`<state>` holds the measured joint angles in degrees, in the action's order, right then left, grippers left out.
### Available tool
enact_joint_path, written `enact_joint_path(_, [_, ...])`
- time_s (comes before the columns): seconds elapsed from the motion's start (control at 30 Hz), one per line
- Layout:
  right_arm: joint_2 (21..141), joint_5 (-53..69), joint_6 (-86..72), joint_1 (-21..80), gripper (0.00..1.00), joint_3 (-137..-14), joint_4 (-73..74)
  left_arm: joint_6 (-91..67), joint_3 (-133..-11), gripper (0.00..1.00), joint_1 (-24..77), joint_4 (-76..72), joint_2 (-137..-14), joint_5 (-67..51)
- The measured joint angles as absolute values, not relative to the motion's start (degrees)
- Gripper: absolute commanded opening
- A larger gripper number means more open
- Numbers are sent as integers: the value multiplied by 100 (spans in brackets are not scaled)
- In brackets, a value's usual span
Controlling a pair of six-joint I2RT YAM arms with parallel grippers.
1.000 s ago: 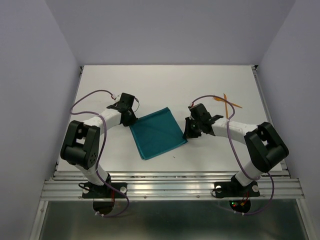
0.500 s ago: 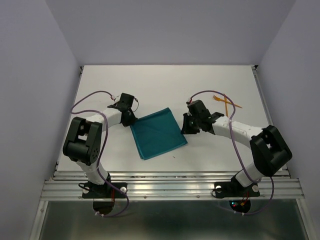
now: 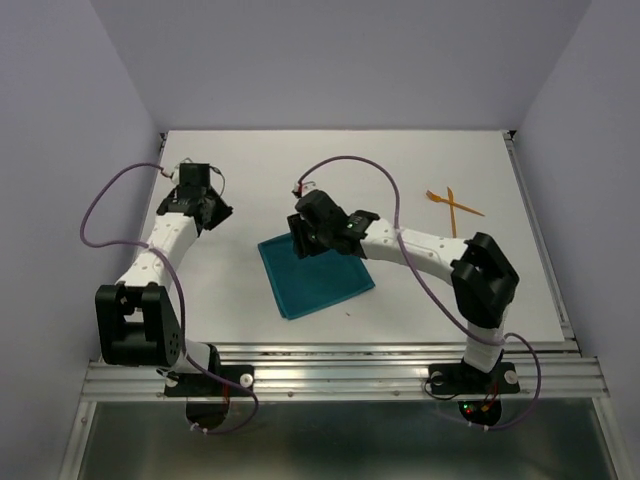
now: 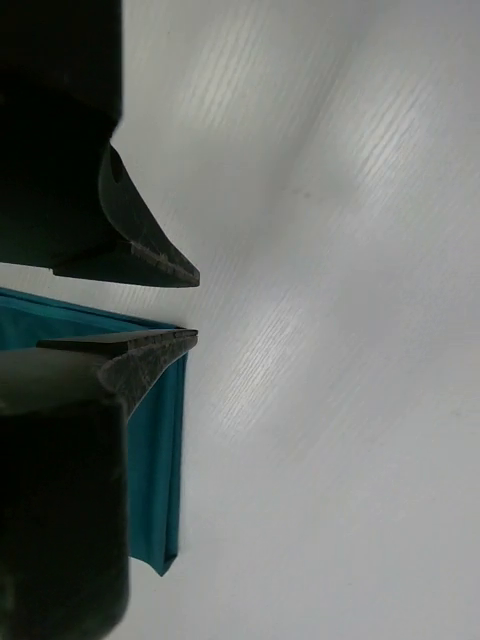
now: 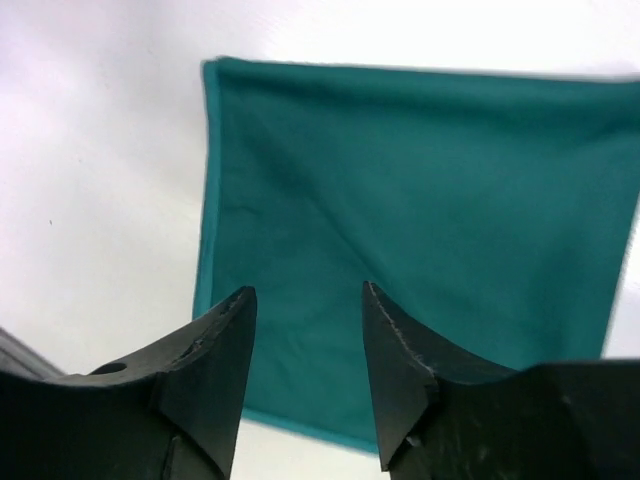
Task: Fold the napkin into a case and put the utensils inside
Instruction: Pick up the lower triangle-folded napkin from the center of the board.
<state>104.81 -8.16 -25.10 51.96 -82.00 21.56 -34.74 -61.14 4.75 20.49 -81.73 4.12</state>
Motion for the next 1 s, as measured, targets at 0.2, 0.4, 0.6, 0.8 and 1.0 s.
enact_joint_path(0.2, [11928, -1302, -2169, 5614, 69, -9736, 2270, -3286, -5990, 41, -464, 2235, -8016, -21])
enact_joint_path(0.4, [12897, -1590, -1909, 5774, 79, -10895, 2392, -3162, -5662, 41, -945, 2329, -7780, -357])
enact_joint_path(0.6, [13502, -1806, -1660, 5828, 81, -11657, 2561, -3068, -5572, 41, -1072, 2333, -7756, -624])
enact_joint_path(0.8, [13817, -1828, -1592, 5843, 81, -11732, 2659, -3028, -5481, 41, -1070, 2255, -7756, -777])
enact_joint_path(1.0, [13990, -1907, -1586, 5859, 73, -11749, 2659, -3004, -5398, 41, -1072, 2182, -7760, -843])
